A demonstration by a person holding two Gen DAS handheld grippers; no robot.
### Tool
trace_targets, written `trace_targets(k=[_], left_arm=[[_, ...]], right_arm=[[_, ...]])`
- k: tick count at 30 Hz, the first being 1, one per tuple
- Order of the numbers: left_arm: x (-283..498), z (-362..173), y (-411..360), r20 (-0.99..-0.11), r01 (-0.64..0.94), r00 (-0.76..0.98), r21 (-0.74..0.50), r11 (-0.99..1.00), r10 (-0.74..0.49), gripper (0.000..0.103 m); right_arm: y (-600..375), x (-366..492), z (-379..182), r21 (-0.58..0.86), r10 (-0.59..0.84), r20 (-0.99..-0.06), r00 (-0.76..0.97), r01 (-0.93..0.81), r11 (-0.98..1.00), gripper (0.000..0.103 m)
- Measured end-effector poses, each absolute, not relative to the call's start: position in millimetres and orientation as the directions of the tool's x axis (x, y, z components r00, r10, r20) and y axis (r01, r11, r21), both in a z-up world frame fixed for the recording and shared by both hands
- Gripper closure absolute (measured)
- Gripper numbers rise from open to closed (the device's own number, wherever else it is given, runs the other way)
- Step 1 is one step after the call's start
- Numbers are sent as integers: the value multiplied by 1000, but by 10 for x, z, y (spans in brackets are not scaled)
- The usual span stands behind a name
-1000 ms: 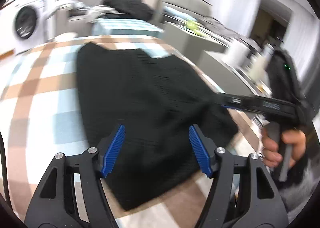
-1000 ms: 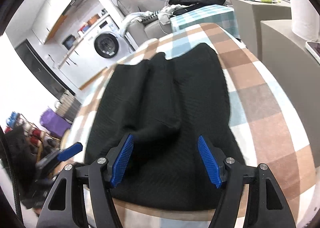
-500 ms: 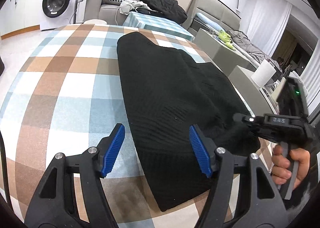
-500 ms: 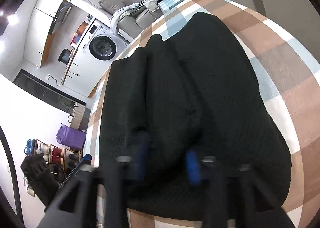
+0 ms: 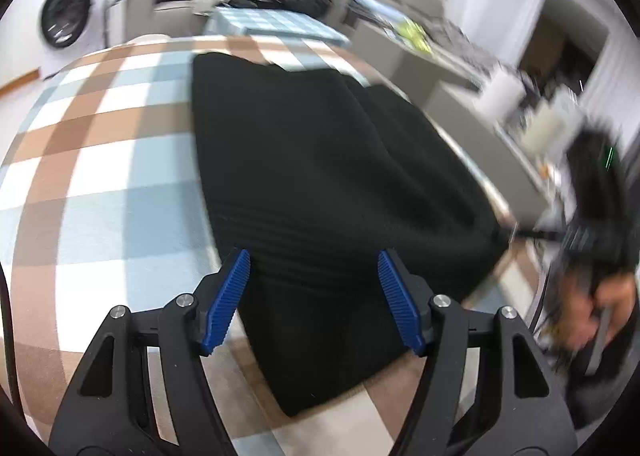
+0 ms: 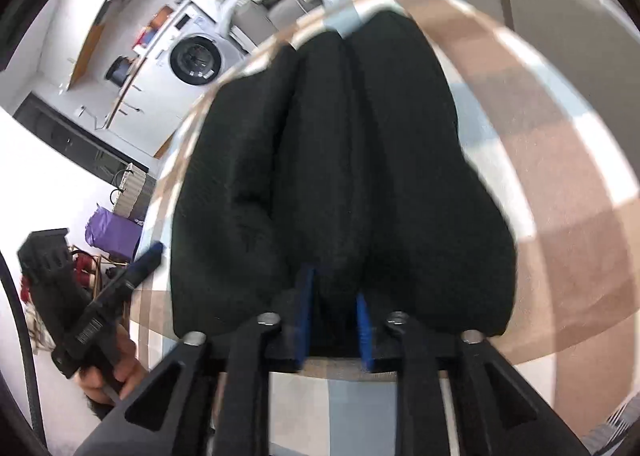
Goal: Fold small clothes
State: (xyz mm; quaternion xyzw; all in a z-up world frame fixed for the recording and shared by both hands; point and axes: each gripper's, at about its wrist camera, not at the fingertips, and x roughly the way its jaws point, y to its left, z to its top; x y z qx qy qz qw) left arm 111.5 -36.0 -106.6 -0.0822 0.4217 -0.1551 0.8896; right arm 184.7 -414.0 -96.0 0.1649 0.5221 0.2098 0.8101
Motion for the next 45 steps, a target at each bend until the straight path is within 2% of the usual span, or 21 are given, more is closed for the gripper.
trace_targets(k=[1, 2, 5, 8, 12, 13, 14, 15, 18, 21, 24, 27, 28, 32, 33, 34, 35, 39, 40, 43, 45], left_arm=[[1098, -1110, -439, -741, 234, 578, -250, 940, -341, 39], [1086, -1138, -486, -751, 245, 570, -232, 941, -334, 39], [1020, -1193, -587, -763, 286, 566, -174, 942, -312, 39], [1002, -1156, -497, -753, 266, 563, -225, 937, -341, 39], [992, -1074, -270, -732, 188, 600, -264, 946, -323, 39], [994, -1063, -195, -729, 157, 611, -271, 950, -309, 39], [997, -1049, -152, -727, 138, 617, -277, 951, -301, 39], [1009, -1034, -80, -723, 114, 624, -290, 950, -296, 39], [1043, -1007, 71, -713, 77, 631, -335, 939, -306, 39], [1101, -1032, 88, -718, 77, 626, -332, 940, -304, 39], [1150, -1093, 46, -732, 81, 606, -331, 940, -310, 39], [1173, -1146, -6, -742, 86, 592, -328, 941, -313, 38], [1177, -1163, -11, -743, 89, 588, -333, 939, -320, 38], [1198, -1194, -67, -747, 92, 580, -335, 938, -324, 39], [1209, -1191, -80, -746, 96, 581, -335, 937, -326, 39], [1211, -1183, -91, -745, 97, 583, -333, 938, -324, 39], [1219, -1175, -97, -744, 97, 585, -331, 938, -323, 39], [1222, -1117, -115, -738, 105, 594, -322, 941, -320, 39], [1226, -1119, -120, -738, 108, 593, -323, 940, -322, 38], [1239, -1153, -142, -750, 103, 585, -308, 946, -308, 38], [1225, -1158, -139, -752, 100, 583, -309, 946, -308, 38]], right_arm=[[-4145, 1843, -863, 467, 501, -765, 405, -187, 864, 65], [-4149, 1845, -747, 444, 485, -751, 448, -200, 873, 61], [-4085, 1917, -544, 451, 510, -692, 512, -246, 858, 61], [-3857, 2114, -531, 472, 558, -669, 491, -299, 829, 61], [-3487, 2410, -853, 483, 577, -728, 370, -320, 815, 62], [-3392, 2519, -969, 485, 574, -750, 329, -317, 815, 70], [-3306, 2666, -1043, 479, 569, -767, 297, -325, 815, 92], [-3306, 2627, -1025, 475, 567, -768, 298, -330, 816, 95], [-3368, 2557, -573, 446, 609, -662, 437, -423, 789, 95], [-3466, 2563, -466, 397, 557, -680, 477, -400, 826, 95], [-3553, 2608, -747, 378, 495, -766, 410, -336, 863, 91], [-3725, 2534, -858, 451, 548, -753, 364, -320, 833, 73], [-3819, 2459, -879, 467, 565, -749, 346, -329, 821, 64], [-3978, 2112, -996, 518, 628, -725, 284, -375, 769, 62], [-3961, 2072, -1017, 509, 624, -729, 282, -386, 769, 64], [-3963, 2018, -1028, 492, 615, -731, 295, -397, 775, 76], [-3954, 1960, -1010, 476, 611, -732, 302, -415, 775, 99], [-4052, 1668, -602, 463, 667, -650, 363, -506, 727, 99], [-4093, 1649, -590, 459, 654, -664, 363, -492, 740, 99], [-4066, 1709, -873, 387, 525, -787, 324, -405, 829, 98], [-4143, 1725, -969, 413, 525, -795, 303, -365, 835, 92]])
